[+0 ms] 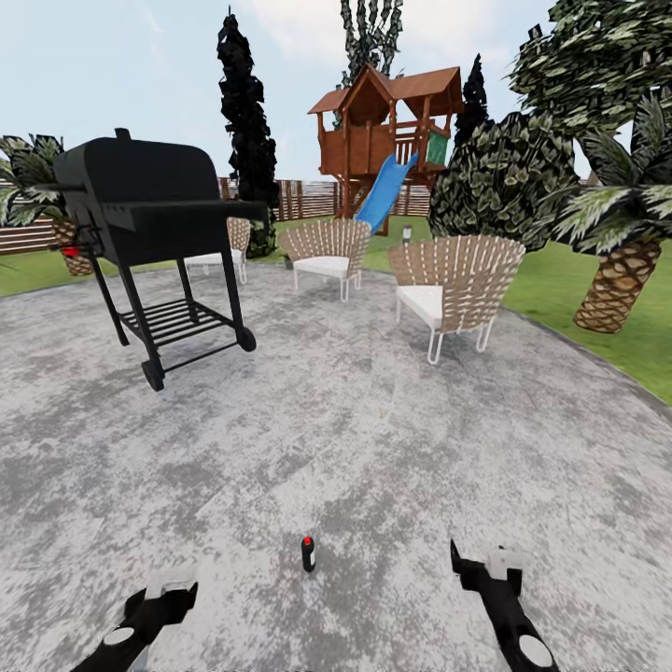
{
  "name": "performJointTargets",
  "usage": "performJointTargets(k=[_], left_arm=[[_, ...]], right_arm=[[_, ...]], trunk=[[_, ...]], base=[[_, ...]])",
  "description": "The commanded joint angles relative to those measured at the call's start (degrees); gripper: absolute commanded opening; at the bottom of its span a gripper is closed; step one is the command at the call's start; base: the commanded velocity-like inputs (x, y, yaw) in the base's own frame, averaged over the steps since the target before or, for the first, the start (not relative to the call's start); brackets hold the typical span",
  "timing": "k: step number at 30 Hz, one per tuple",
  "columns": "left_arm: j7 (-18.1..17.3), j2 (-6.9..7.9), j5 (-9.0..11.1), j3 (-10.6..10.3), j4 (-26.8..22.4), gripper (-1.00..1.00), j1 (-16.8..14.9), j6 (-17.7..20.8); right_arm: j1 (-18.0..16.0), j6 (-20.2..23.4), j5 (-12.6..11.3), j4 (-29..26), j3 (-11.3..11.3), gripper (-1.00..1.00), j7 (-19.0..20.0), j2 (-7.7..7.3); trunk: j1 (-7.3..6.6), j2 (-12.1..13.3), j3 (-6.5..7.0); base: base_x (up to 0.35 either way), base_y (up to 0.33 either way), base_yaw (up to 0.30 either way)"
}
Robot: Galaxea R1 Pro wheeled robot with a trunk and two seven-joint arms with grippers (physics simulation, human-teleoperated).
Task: Pick up the pesticide atomizer in the garden and spray insectifuge to fully cover both potted plants in the garden.
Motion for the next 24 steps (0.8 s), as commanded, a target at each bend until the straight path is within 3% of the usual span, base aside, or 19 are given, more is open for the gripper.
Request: performJointTargets(k=[1,2,7,11,16,24], left_arm=[[-0.11,-0.07,0.35,0.01,0.03,1.0,-0.41,0.24],[-0.19,-0.2,0.36,-0.12,0.02,1.0,-0.73,0.5],[-0.29,-0.3,0.42,-0.5,0.08,1.0,-0.62,0.52],[-0.31,-0.09,0.47,-0.41,0.09,1.0,-0.32,0.49],[-0.31,0.02,0.37,-0.21,0.09,1.0,-0.26,0.41],[-0.31,0.0,0.41,-0.2,0.09,1.0,-0.27,0.41]], right_arm=[[-1.06,2.3,0.01,-0.08,-0.05,1.0,-0.01,-0.01],[-1.96,6.42,-0.03,-0.27,-0.07,1.0,0.12,-0.16],[-2.81,12.67,-0.03,-0.26,0.08,1.0,0.37,-0.52],[-2.9,13.38,-0.05,-0.06,0.14,1.0,0.22,-1.62],[-2.91,13.44,-0.08,-0.01,0.18,1.0,0.19,-1.67],[-2.91,13.45,-0.08,-0.07,0.1,1.0,0.19,-1.67]], trunk=[[0.21,-0.44,-0.24],[0.43,-0.84,-0.42],[1.31,-2.44,-1.13],[1.31,-2.44,-1.13],[1.31,-2.44,-1.13],[1.31,-2.44,-1.13]], base=[[0.0,0.0,0.0],[0.0,0.0,0.0],[0.0,0.0,0.0],[0.0,0.0,0.0],[0.0,0.0,-0.033],[0.0,0.0,-0.255]])
